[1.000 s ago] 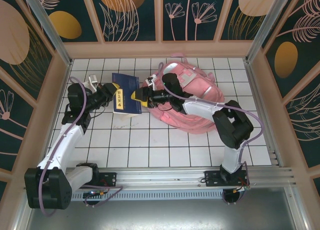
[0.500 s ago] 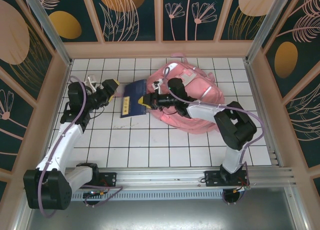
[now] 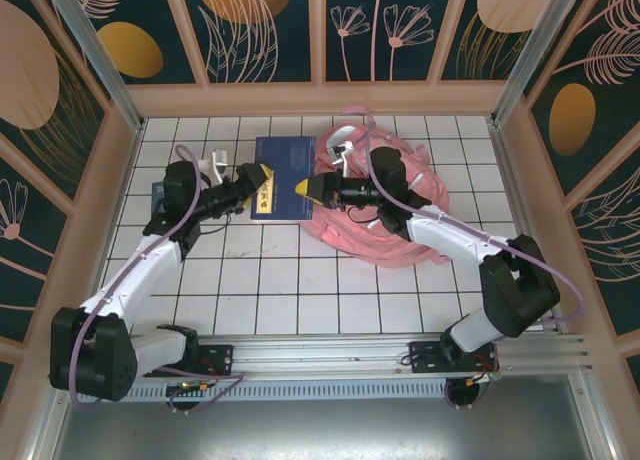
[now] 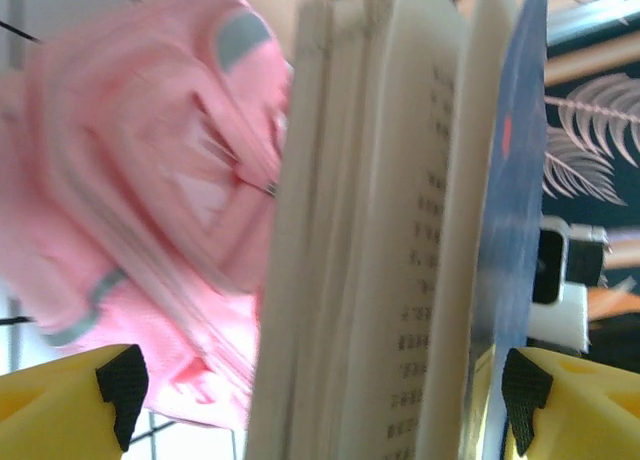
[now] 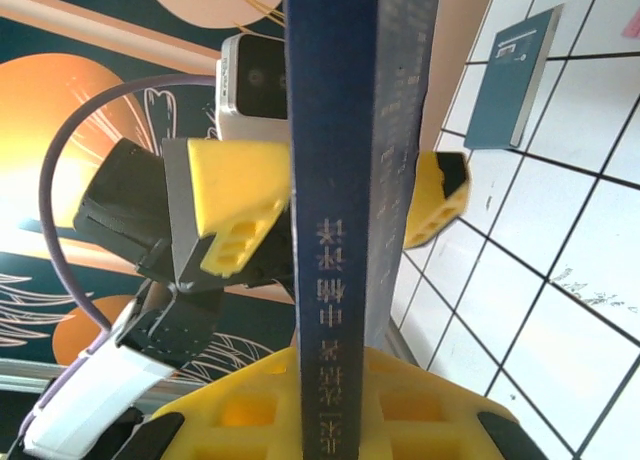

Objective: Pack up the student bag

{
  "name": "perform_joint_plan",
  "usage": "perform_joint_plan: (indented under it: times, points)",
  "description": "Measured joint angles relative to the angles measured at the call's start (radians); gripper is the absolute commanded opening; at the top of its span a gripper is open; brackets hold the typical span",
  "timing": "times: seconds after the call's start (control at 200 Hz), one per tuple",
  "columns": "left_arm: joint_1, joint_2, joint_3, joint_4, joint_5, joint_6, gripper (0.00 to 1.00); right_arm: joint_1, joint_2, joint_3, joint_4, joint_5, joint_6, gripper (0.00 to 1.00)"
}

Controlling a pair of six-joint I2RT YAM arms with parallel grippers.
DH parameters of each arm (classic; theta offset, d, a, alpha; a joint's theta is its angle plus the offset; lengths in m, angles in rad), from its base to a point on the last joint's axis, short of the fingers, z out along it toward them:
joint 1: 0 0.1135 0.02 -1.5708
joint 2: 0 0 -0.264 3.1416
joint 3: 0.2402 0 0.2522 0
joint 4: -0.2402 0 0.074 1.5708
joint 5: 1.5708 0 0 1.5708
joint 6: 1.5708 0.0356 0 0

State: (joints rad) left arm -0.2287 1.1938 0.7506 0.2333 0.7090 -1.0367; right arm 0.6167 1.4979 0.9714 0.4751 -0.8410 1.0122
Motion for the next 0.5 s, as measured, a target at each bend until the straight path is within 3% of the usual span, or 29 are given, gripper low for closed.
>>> perform_joint_plan:
  times: [0.165, 0.5]
  points:
    - [-0.016, 0.008, -0.056, 0.181, 0.048, -0.126, 0.82, -0.003, -0.037, -0.026, 0.006, 0.002, 0.03, 0.0]
    - [-0.013, 0.002, -0.061, 0.354, 0.061, -0.253, 0.27, -0.014, -0.097, -0.055, 0.01, 0.016, 0.04, 0.0]
